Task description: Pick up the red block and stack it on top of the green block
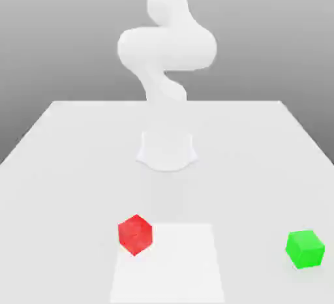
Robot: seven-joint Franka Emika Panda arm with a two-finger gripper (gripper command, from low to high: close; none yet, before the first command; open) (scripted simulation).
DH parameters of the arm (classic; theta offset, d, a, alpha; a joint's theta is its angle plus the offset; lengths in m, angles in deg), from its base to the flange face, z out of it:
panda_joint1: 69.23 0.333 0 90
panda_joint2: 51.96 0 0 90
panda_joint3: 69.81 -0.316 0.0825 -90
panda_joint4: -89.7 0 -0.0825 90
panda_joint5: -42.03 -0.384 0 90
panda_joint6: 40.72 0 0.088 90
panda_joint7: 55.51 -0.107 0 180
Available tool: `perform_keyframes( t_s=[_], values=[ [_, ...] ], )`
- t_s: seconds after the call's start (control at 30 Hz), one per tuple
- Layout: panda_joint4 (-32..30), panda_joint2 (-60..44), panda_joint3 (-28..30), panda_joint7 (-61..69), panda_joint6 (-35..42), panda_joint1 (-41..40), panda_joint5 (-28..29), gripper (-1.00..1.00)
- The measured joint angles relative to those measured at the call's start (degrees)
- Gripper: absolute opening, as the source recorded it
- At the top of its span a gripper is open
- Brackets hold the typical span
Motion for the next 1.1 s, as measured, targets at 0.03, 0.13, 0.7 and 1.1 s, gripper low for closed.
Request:
perform_keyframes(
  t_s=[0.03,0.13,0.7,1.1],
  values=[
    [-1.47,-2.13,-0.88,-2.09,-1.36,-1.22,0.56,0.00],
    [-5.68,-8.37,-3.00,-8.09,-5.25,-4.60,2.10,0.00],
    [-26.19,-43.24,-4.07,-31.29,-28.66,-13.82,-0.65,0.00],
    [-24.88,-54.57,-0.63,-34.23,-38.32,-11.28,3.24,-1.00]
  ],
)
